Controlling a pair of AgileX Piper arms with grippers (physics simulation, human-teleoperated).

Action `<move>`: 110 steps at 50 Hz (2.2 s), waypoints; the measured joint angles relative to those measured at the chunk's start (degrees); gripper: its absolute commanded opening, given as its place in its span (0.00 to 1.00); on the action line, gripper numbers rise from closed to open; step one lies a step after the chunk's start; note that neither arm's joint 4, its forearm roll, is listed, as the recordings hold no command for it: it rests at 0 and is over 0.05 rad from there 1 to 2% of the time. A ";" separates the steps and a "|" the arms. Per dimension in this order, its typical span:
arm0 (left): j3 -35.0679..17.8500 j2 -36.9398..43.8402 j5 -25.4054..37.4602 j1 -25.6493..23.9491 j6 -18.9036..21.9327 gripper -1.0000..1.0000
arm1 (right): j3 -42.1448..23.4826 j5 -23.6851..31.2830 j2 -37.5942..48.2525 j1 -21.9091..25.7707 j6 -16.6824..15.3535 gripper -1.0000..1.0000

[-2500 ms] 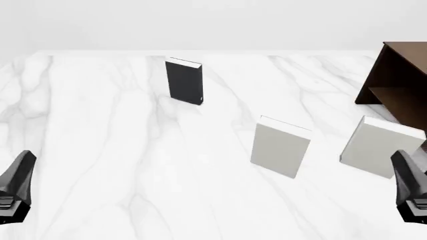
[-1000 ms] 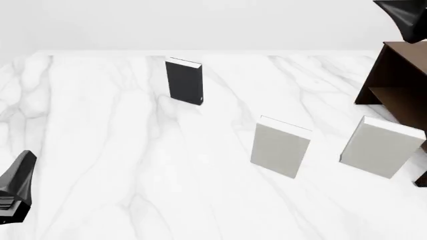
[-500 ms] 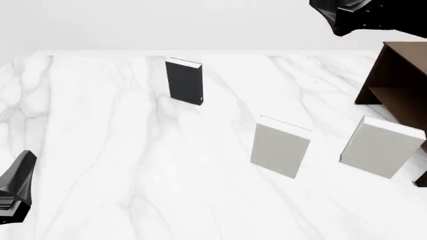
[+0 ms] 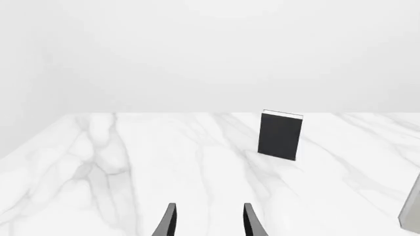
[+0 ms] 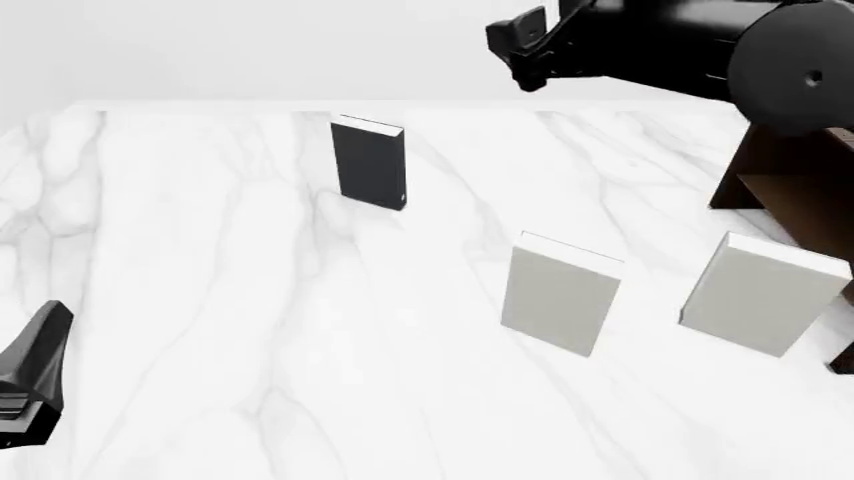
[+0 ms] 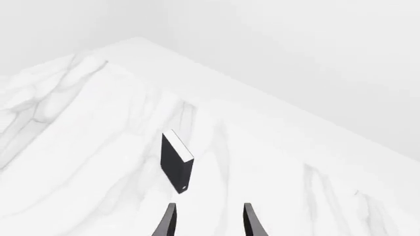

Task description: Pick up the book on the left and place it on top of the shelf.

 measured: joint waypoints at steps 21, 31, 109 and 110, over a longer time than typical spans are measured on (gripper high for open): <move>0.00 0.00 0.00 0.00 0.00 1.00 | -6.07 -2.78 10.41 2.17 0.20 1.00; 0.00 0.00 0.00 0.00 0.00 1.00 | -8.54 -4.31 14.45 2.54 0.74 1.00; 0.00 0.00 0.00 0.00 0.00 1.00 | -20.21 -11.50 36.58 2.61 4.26 1.00; 0.00 0.00 0.00 0.00 0.00 1.00 | -20.35 -11.57 36.81 2.62 4.27 1.00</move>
